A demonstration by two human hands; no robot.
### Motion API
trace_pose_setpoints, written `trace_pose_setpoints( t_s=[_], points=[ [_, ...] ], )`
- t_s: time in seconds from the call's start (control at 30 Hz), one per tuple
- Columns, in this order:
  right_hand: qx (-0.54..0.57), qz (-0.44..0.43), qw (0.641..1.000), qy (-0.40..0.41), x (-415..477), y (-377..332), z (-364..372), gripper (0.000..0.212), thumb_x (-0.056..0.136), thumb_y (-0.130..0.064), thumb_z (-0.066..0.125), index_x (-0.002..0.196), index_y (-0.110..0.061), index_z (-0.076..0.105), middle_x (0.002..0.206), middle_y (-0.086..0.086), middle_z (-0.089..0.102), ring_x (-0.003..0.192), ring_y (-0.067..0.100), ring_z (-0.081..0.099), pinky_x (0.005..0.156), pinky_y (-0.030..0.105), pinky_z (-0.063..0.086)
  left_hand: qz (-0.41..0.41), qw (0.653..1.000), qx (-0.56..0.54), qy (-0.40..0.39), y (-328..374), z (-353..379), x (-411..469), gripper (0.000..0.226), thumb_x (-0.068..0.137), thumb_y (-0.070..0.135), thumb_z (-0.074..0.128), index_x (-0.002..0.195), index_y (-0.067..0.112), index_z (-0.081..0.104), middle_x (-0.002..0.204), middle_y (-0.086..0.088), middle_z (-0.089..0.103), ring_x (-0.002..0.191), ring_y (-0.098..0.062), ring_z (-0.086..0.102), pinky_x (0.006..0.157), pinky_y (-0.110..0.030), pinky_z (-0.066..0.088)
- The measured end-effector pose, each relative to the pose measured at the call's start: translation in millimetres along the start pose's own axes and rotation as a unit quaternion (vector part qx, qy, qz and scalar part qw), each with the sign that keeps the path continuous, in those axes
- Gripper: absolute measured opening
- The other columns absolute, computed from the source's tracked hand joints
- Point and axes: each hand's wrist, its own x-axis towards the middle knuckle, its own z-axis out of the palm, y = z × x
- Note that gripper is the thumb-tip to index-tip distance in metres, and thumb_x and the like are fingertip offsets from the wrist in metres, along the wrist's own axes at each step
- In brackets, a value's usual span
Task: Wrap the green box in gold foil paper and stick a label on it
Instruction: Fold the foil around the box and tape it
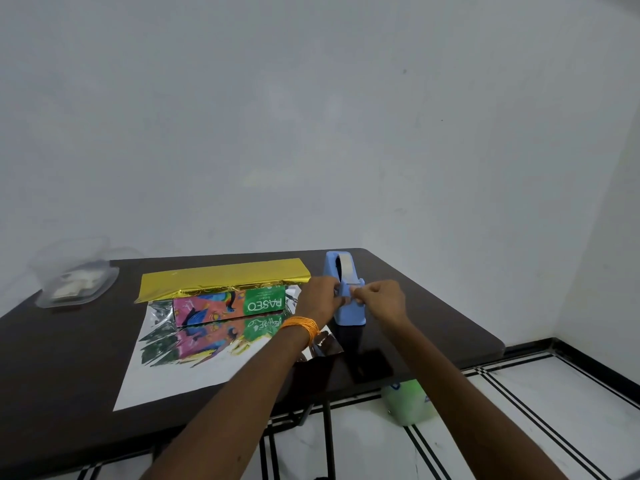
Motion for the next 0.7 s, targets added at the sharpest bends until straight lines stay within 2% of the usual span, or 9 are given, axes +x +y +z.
trace_pose_setpoints(
  t_s=[0.07, 0.13, 0.17, 0.23, 0.33, 0.4, 0.5, 0.6, 0.7],
  points=[
    [-0.071, -0.043, 0.997, 0.01, 1, -1, -2, 0.037, 0.088, -0.02, 0.074, 0.059, 0.001, 0.065, 0.053, 0.004, 0.057, 0.051, 0.013, 0.057, 0.043, 0.017, 0.035, 0.003, 1.0, -0.001, 0.001, -1, 0, 1, 0.029, 0.082, 0.031, 0.076, 0.09, 0.004, 0.067, 0.086, -0.012, 0.066, 0.072, -0.022, 0.052, 0.063, -0.03, 0.037],
    [-0.157, -0.068, 0.985, 0.016, 0, -3, -5, 0.043, 0.088, -0.014, 0.069, 0.05, -0.008, 0.05, 0.048, 0.0, 0.044, 0.044, 0.009, 0.042, 0.041, 0.018, 0.03, 0.004, 1.0, 0.0, 0.001, -1, -1, 1, 0.031, 0.082, 0.033, 0.076, 0.091, 0.003, 0.068, 0.084, -0.011, 0.065, 0.073, -0.025, 0.056, 0.064, -0.032, 0.041],
    [-0.197, -0.076, 0.977, 0.015, -2, -2, -8, 0.045, 0.088, -0.013, 0.069, 0.051, -0.013, 0.043, 0.049, -0.002, 0.041, 0.044, 0.009, 0.039, 0.042, 0.02, 0.03, 0.006, 1.0, 0.001, 0.002, 0, -1, 1, 0.032, 0.083, 0.033, 0.075, 0.092, 0.003, 0.068, 0.085, -0.011, 0.066, 0.075, -0.026, 0.058, 0.065, -0.034, 0.043],
    [-0.243, -0.084, 0.966, 0.014, -8, 2, -11, 0.046, 0.088, -0.017, 0.07, 0.052, -0.017, 0.042, 0.05, -0.003, 0.043, 0.045, 0.009, 0.04, 0.045, 0.023, 0.034, 0.01, 1.0, 0.001, 0.005, 2, -1, -3, 0.032, 0.084, 0.033, 0.074, 0.096, 0.003, 0.069, 0.091, -0.013, 0.068, 0.082, -0.028, 0.061, 0.069, -0.034, 0.046],
    [-0.237, -0.106, 0.965, 0.026, -15, 9, -14, 0.046, 0.09, -0.021, 0.069, 0.052, -0.018, 0.045, 0.047, -0.005, 0.043, 0.044, 0.009, 0.04, 0.045, 0.025, 0.033, 0.024, 1.0, 0.005, 0.006, 3, -1, -14, 0.035, 0.087, 0.032, 0.07, 0.108, 0.005, 0.067, 0.097, -0.013, 0.07, 0.089, -0.03, 0.063, 0.076, -0.038, 0.051],
    [-0.219, -0.14, 0.966, 0.004, -13, 2, -10, 0.034, 0.089, -0.018, 0.066, 0.057, -0.022, 0.055, 0.048, -0.007, 0.048, 0.048, 0.008, 0.048, 0.048, 0.025, 0.035, 0.04, 0.999, 0.011, 0.02, -3, -11, -25, 0.028, 0.086, 0.026, 0.068, 0.108, 0.008, 0.066, 0.093, -0.012, 0.07, 0.088, -0.032, 0.064, 0.075, -0.042, 0.051],
    [-0.192, -0.209, 0.959, -0.015, -15, -19, 6, 0.021, 0.089, -0.015, 0.063, 0.072, -0.027, 0.066, 0.065, -0.006, 0.061, 0.062, 0.015, 0.059, 0.054, 0.026, 0.039, 0.058, 0.996, 0.027, 0.07, -20, -43, -40, 0.023, 0.086, 0.019, 0.063, 0.108, 0.015, 0.068, 0.093, -0.006, 0.072, 0.089, -0.028, 0.065, 0.076, -0.039, 0.053],
    [-0.19, -0.267, 0.945, -0.021, -24, -41, 39, 0.011, 0.092, -0.022, 0.066, 0.083, -0.025, 0.071, 0.085, 0.001, 0.06, 0.069, 0.014, 0.056, 0.059, 0.03, 0.043, 0.032, 0.989, 0.054, 0.135, -50, -91, -56, 0.02, 0.09, 0.017, 0.06, 0.107, 0.017, 0.07, 0.1, -0.002, 0.072, 0.091, -0.02, 0.064, 0.081, -0.033, 0.052],
    [-0.135, -0.301, 0.942, -0.059, -39, -63, 77, 0.015, 0.093, -0.023, 0.065, 0.081, -0.029, 0.069, 0.082, -0.007, 0.065, 0.07, 0.005, 0.058, 0.061, 0.028, 0.044, -0.012, 0.978, 0.066, 0.2, -92, -145, -73, 0.017, 0.089, 0.013, 0.061, 0.101, 0.017, 0.072, 0.094, 0.0, 0.071, 0.083, -0.015, 0.063, 0.076, -0.03, 0.05]
  ],
)
